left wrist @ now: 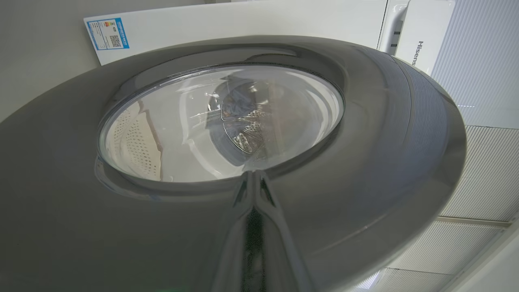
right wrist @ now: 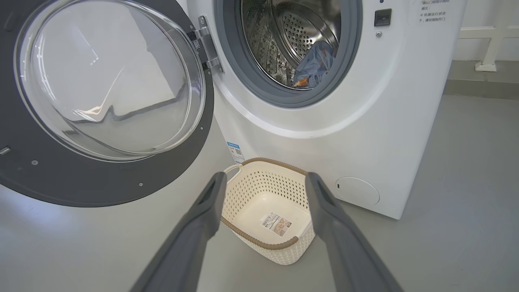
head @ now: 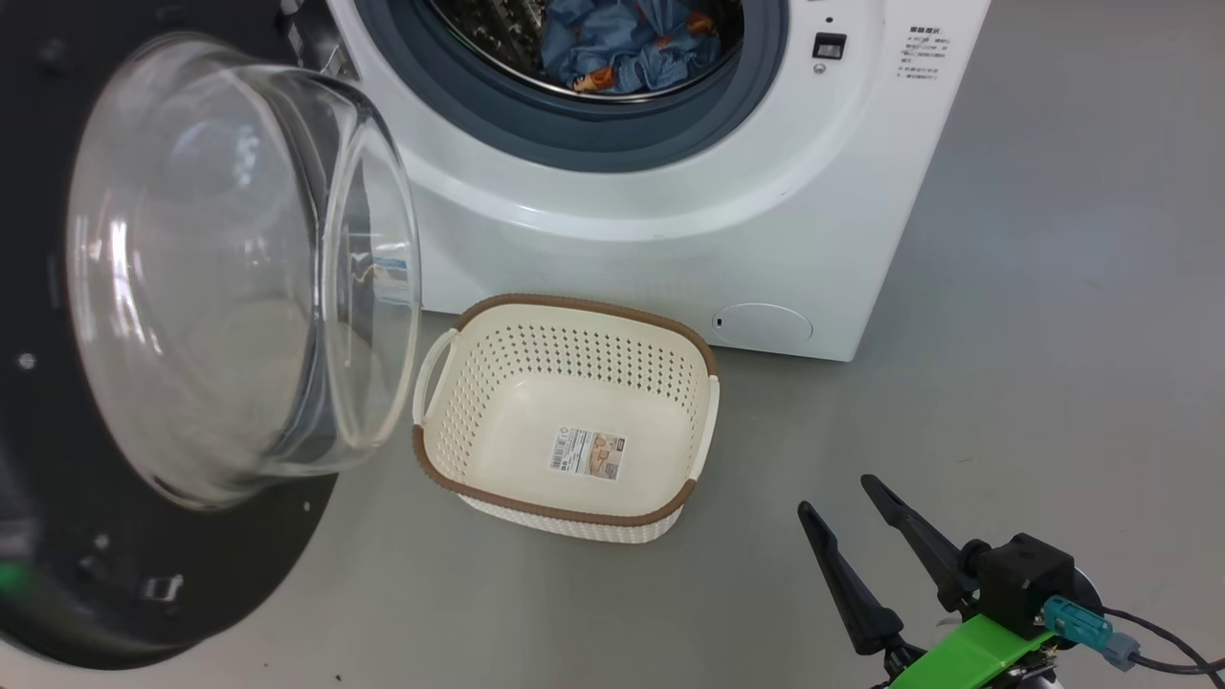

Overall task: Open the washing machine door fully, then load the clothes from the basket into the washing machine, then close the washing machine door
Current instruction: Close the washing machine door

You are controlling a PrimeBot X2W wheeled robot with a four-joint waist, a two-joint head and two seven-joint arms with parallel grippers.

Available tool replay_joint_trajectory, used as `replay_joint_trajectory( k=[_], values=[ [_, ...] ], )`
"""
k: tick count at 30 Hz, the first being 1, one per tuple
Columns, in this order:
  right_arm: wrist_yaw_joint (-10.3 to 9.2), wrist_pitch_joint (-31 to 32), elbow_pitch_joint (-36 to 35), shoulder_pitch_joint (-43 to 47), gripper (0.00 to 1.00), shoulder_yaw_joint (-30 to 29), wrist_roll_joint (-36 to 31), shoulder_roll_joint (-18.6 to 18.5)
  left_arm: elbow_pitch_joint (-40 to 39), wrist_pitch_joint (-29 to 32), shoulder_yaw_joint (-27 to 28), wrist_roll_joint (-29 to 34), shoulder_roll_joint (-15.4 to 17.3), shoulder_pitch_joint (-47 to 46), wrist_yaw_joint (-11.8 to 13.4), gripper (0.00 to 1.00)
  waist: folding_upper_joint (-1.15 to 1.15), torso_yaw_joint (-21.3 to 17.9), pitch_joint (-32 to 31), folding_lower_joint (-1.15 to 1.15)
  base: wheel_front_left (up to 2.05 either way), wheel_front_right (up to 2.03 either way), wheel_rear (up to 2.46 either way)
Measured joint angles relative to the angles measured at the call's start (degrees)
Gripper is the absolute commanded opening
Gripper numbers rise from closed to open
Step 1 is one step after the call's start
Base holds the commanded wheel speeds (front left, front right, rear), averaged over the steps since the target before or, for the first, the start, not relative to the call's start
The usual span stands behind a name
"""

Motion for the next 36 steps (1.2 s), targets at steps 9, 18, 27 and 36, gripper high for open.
replay_joint_trajectory(
  k=[9,18,27,36],
  values=[
    [0.0,-0.5,1.8,0.0,1.0,1.0,0.5,0.6,-10.0,6.6,-5.7,-3.0,-5.2,5.5,1.7,0.0,0.0,-0.8,-1.0,0.0,0.0,0.0,0.0],
    [0.0,-1.1,3.1,0.0,1.0,1.4,0.7,1.2,-14.1,6.9,-9.3,-4.0,-11.9,6.0,-1.1,0.0,0.0,-2.7,-0.9,0.0,0.0,0.0,0.0],
    [0.0,-1.6,4.3,0.0,1.0,0.6,1.1,1.3,-14.2,2.9,-12.7,-4.5,-15.6,5.6,-7.5,0.0,0.0,-6.5,0.0,0.0,0.0,0.0,0.0],
    [0.0,-2.6,4.9,-0.7,1.0,-0.5,1.2,1.5,-13.6,-4.7,-22.1,-9.0,-16.2,2.3,-12.3,0.0,0.0,-10.9,1.6,0.0,0.0,0.0,0.0]
  ],
)
